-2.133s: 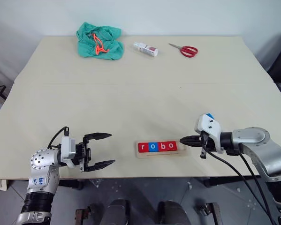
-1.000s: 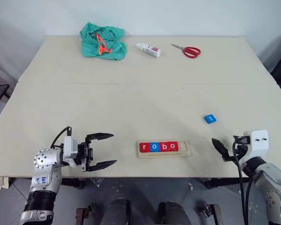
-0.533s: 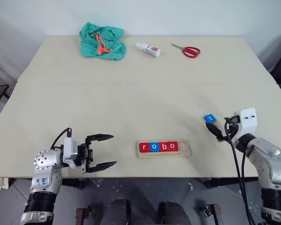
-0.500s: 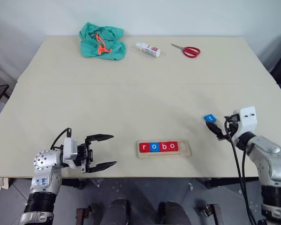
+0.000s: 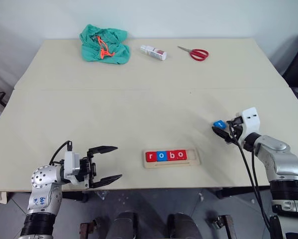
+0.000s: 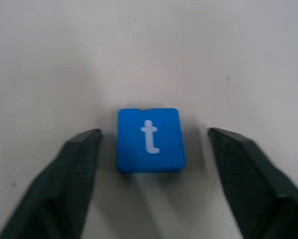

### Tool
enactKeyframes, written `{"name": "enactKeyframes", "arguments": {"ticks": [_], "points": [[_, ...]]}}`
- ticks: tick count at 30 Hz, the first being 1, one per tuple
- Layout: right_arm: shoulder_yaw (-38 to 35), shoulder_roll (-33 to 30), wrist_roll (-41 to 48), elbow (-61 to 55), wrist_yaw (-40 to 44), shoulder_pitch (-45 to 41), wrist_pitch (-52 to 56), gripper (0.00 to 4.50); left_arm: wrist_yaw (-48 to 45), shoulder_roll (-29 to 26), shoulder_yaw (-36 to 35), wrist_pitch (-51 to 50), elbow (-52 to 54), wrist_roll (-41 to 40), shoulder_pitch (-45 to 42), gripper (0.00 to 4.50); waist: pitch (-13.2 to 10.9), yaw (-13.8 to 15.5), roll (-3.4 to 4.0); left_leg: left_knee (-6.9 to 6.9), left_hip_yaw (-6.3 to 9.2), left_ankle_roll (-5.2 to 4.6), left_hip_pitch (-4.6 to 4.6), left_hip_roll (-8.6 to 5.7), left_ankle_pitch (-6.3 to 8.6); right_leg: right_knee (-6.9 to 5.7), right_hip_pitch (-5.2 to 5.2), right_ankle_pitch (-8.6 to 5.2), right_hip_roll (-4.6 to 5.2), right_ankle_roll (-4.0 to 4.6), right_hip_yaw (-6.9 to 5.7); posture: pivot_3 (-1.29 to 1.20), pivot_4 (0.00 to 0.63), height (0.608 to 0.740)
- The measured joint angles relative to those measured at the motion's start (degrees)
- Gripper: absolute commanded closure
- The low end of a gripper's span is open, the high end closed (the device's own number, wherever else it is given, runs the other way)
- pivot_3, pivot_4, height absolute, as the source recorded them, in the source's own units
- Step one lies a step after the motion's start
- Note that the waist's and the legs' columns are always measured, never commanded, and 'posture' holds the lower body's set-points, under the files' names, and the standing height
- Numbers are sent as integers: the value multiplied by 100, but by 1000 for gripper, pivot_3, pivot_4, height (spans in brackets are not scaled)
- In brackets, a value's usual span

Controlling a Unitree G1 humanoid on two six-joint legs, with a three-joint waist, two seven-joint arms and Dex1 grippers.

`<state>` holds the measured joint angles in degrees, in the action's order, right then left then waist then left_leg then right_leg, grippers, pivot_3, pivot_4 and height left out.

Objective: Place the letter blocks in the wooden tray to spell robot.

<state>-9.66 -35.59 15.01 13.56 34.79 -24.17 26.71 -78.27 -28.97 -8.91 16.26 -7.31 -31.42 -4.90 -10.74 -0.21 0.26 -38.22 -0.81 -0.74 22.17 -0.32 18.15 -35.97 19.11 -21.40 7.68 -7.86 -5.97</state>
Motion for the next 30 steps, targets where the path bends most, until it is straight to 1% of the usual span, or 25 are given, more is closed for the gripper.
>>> {"name": "enactKeyframes", "arguments": {"ticks": [3, 8, 12, 14, 17, 19, 21, 26, 30], "points": [[24, 14, -31, -47, -20, 10, -27, 3007, 9, 0, -2, 0, 0, 0, 2, 0, 0, 19, 0, -3, 2, 0, 1, -2, 0, 0, -1, 0, 1, 0, 0, 0, 150, 740], [-122, 160, 35, -684, -365, 367, 250, 3039, -29, -11, 0, 1, -12, 0, -53, 0, 0, 18, 0, 2, 4, 0, 2, -2, 0, 0, 0, 0, 1, 0, -2, 0, 150, 740], [-507, 680, 180, -1890, -1091, 966, 633, 3039, -122, -38, -3, 5, -57, 0, -151, 0, 0, 18, 0, 5, 3, 0, 3, -2, 0, 0, 4, 0, 1, 0, 1, 0, 150, 740], [-671, 827, 333, -2688, -1371, 1369, 1031, 3039, -154, -42, 9, 2, -94, -1, -207, 0, 0, 27, 2, 6, 6, 0, 4, -2, 0, -1, 5, 0, 0, 0, 1, 0, 150, 740], [-737, 997, 551, -3661, -1619, 1929, 1579, 3039, -203, -42, 46, -9, -217, -1, -296, 0, 0, 38, 2, 7, 7, 0, 4, -2, 0, -2, 6, 0, 0, 0, 1, 0, 150, 740], [-772, 1282, 810, -4461, -1824, 2418, 2037, 3039, -248, -40, 69, -17, -271, -1, -400, 0, 0, 42, 2, 7, 10, 1, 4, -2, 0, -3, 5, 0, -2, 0, 3, 0, 150, 740], [-775, 1397, 989, -4981, -1982, 2663, 2413, 3039, -275, -37, 105, -30, -286, 0, -527, 0, 0, 29, 2, 4, 3, 0, 4, -4, 0, -2, 5, 0, 0, 0, 9, 0, 150, 740], [-899, 1587, 1134, -5548, -2330, 2894, 2831, 3039, -336, -32, 123, -63, -424, 0, -666, 0, 2, 16, 4, 14, 4, 2, 0, -2, -1, -4, 12, 0, -4, 0, 10, 0, 150, 740], [-886, 1688, 1216, -5636, -2436, 3045, 2957, 3039, -372, -31, 125, -67, -463, 0, -680, 0, 2, 15, 4, 16, -1, 2, 3, -5, -1, -4, 16, 0, -1, 0, 13, 0, 150, 740]]}}
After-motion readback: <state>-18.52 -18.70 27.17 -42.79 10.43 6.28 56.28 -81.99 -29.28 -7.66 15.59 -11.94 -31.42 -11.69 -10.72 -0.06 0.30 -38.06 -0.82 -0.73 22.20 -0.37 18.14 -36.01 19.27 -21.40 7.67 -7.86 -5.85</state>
